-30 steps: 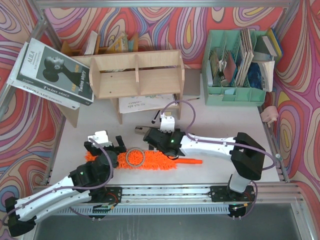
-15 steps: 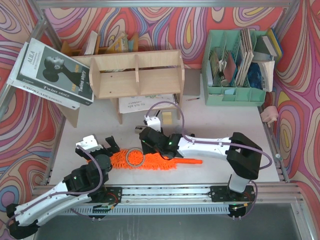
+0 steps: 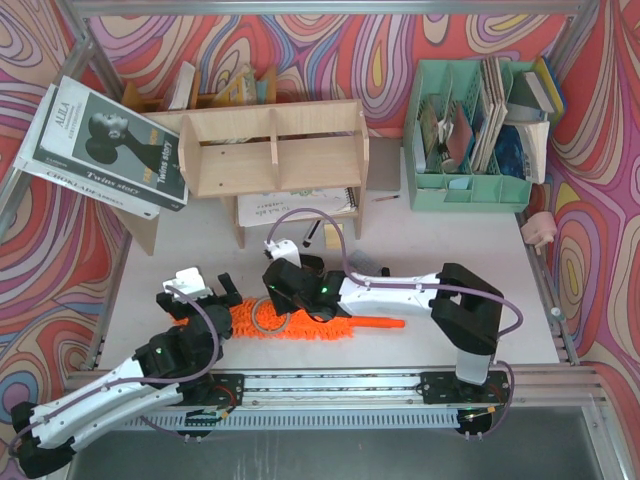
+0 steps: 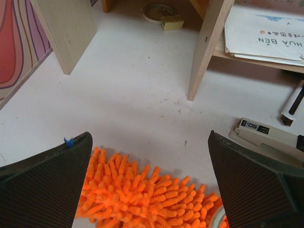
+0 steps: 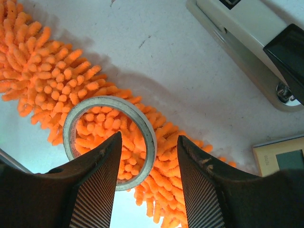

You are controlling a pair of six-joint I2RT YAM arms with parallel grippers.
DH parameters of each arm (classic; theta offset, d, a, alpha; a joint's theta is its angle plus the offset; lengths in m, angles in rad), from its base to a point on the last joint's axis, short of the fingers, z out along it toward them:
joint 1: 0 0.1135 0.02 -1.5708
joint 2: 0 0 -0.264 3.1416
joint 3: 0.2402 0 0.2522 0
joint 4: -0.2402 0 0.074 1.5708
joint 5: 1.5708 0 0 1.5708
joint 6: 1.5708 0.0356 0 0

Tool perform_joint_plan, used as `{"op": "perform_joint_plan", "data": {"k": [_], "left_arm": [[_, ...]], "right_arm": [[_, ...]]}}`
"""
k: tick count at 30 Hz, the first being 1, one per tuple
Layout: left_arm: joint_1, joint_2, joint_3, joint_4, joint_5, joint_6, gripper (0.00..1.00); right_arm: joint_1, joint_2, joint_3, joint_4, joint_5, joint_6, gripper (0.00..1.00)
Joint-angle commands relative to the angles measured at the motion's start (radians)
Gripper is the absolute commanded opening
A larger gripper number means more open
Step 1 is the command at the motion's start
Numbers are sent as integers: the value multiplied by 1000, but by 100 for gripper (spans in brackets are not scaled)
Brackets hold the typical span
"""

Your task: Dust the bookshelf with a duster

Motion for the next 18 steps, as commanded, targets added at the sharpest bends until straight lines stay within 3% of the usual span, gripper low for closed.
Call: {"op": "perform_joint_plan", "data": {"k": [1,18], "left_arm": [[8,7,-1,8,-13,-7,99],[15,17,0,15,3,-2,98]], "right_arm": [[6,30,43,6,3,-32,50],[6,77,57,2,-4,-42,42]]}}
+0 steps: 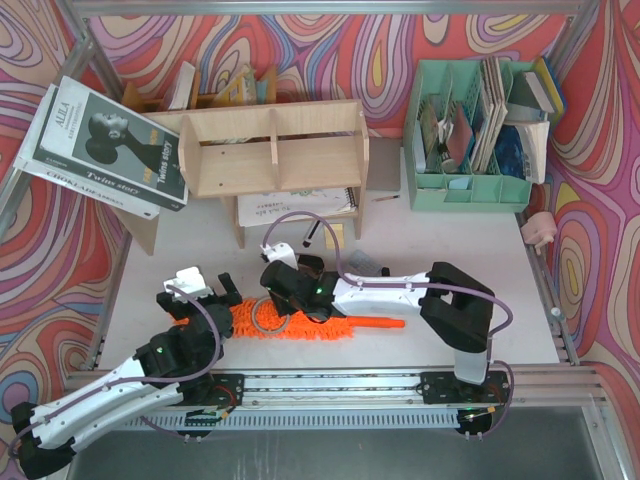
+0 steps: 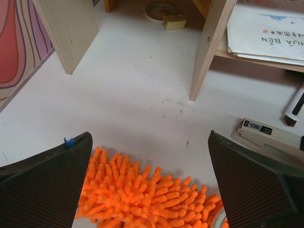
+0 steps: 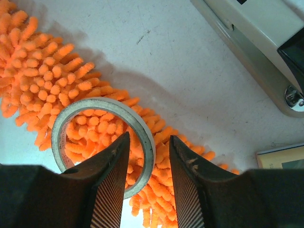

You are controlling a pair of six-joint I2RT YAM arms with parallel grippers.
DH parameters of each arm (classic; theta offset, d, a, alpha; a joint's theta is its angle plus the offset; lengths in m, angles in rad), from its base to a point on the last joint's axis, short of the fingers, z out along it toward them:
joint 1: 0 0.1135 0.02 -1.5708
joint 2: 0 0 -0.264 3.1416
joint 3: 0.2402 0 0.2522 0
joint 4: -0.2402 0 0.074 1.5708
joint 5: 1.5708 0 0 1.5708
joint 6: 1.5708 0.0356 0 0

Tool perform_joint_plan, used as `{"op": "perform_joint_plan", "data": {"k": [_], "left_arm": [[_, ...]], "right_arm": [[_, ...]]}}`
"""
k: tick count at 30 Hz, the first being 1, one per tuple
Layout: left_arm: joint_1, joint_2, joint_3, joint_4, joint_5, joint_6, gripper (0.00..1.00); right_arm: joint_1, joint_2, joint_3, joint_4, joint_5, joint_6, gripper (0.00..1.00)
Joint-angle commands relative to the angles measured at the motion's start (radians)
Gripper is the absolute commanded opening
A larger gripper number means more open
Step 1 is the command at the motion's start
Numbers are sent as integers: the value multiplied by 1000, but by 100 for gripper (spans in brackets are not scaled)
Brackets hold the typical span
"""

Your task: Dust the bookshelf with a duster

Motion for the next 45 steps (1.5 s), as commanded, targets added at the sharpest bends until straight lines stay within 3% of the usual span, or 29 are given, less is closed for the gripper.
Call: {"op": "perform_joint_plan", "data": {"k": [1,21,34,45], "left_arm": [[4,3,0,12,3,-2,98],[6,29,3,22,1,-6,98],[8,33,8,1,-13,-31,98],[8,-38,-2,-33,-27,-48,98]], "right_arm": [[5,23,35,2,2,-11,41],[5,60,87,-28,33,13,19],[5,53,145,-51,61,31,20],[1,85,215,-107,203,43,22]]}}
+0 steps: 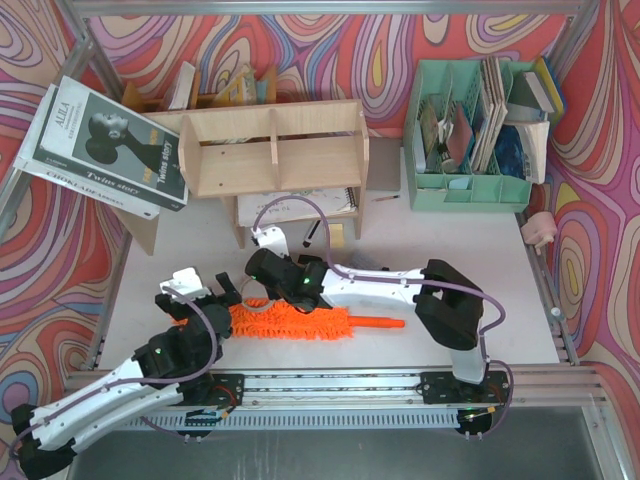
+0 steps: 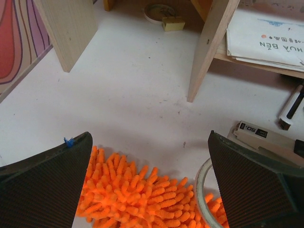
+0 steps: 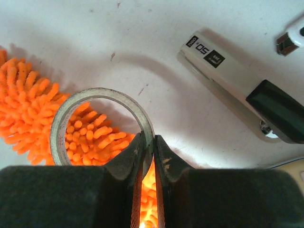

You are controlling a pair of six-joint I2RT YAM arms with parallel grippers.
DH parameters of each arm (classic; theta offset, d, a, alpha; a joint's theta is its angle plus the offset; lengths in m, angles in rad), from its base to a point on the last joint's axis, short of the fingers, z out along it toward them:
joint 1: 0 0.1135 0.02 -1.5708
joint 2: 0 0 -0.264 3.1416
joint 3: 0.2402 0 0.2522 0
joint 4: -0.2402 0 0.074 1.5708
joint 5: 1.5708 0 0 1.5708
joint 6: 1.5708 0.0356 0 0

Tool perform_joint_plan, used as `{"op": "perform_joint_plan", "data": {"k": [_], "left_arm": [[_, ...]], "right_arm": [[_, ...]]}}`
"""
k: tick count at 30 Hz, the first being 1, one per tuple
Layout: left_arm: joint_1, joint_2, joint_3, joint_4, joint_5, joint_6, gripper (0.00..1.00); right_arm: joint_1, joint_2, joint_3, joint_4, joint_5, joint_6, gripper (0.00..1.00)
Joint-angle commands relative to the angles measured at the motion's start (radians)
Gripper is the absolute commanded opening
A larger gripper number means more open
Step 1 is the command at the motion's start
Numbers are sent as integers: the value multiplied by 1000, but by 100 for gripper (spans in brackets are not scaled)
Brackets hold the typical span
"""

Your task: Dust the bookshelf with a duster

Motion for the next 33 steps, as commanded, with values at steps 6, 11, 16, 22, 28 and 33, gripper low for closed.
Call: {"op": "perform_joint_plan", "data": {"k": [6,11,16,22,28,33], "left_arm": [[5,-71,-8,-52,-46,-33,99],[6,-66,-4,-73,-70,-66,98],[7,-56,-2,-75,-72,-72,98],[11,-41,0,-67,-70,-69,98],[17,-24,4,-66,-70,-78,98],[22,-44,6,-94,-84,-97,98]], "right_arm": [[-31,92,115,-33,62,2,22],[-61,152,175,-31,47,5,22],[-94,175,186,-20,39,4,21],[-106,203,216,-20,27,8,21],[-106,230,234,-27,14,22,22],[-107,218,212,-6,13,9,27]]}}
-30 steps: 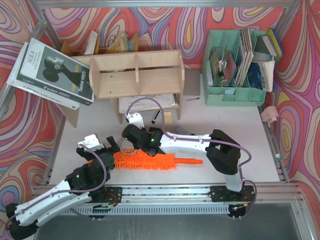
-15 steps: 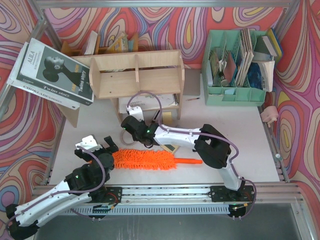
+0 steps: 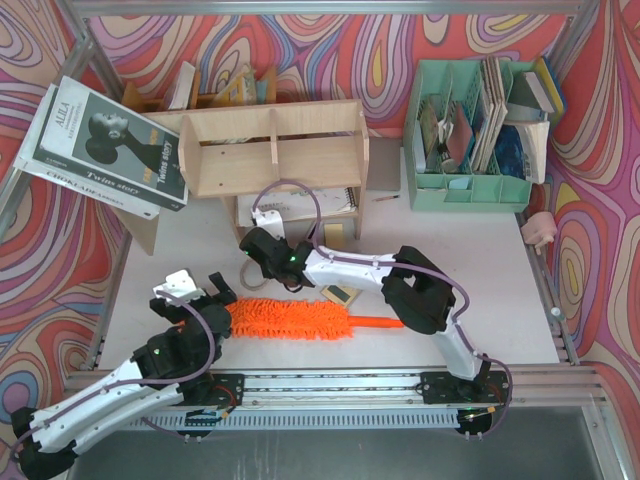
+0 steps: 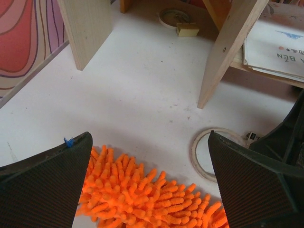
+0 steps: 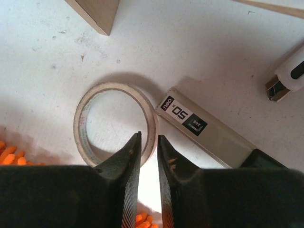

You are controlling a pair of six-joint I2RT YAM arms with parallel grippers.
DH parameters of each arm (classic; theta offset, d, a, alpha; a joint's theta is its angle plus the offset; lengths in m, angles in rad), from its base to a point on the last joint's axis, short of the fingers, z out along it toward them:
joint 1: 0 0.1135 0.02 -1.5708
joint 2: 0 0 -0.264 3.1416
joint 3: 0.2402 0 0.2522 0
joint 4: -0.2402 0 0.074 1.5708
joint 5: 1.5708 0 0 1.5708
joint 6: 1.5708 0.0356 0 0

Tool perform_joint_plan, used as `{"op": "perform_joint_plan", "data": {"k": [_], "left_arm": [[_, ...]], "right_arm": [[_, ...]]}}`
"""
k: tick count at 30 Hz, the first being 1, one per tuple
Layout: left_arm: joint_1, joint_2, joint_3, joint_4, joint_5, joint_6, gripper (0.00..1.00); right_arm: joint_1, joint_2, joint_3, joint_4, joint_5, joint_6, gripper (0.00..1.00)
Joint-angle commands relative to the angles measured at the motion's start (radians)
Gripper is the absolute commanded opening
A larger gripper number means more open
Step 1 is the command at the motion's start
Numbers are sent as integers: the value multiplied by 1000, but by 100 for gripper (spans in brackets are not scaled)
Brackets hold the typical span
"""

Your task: Dust the bookshelf with a duster

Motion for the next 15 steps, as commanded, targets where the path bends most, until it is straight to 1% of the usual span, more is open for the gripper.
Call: {"op": "perform_joint_plan", "data": {"k": [1,4,7,11,15], "left_arm": [[9,-28,3,-40,-30,-30,98],[11,-50,6,-49,-13,-32,98],[11,-34,37,-123,13,-133,98],[11,52,96,-177,86,-254,98],[11,207,191,-338,182,-502,98]], "right_arm": [[4,-3,-8,18,3,-3,29],[4,-22,-28,35,-3,-14,37],[3,-48,-52,43,3,-16,42],[3,-109,-114,69,9,-14,50],[4,-187,-184,76,17,-11,62]]}}
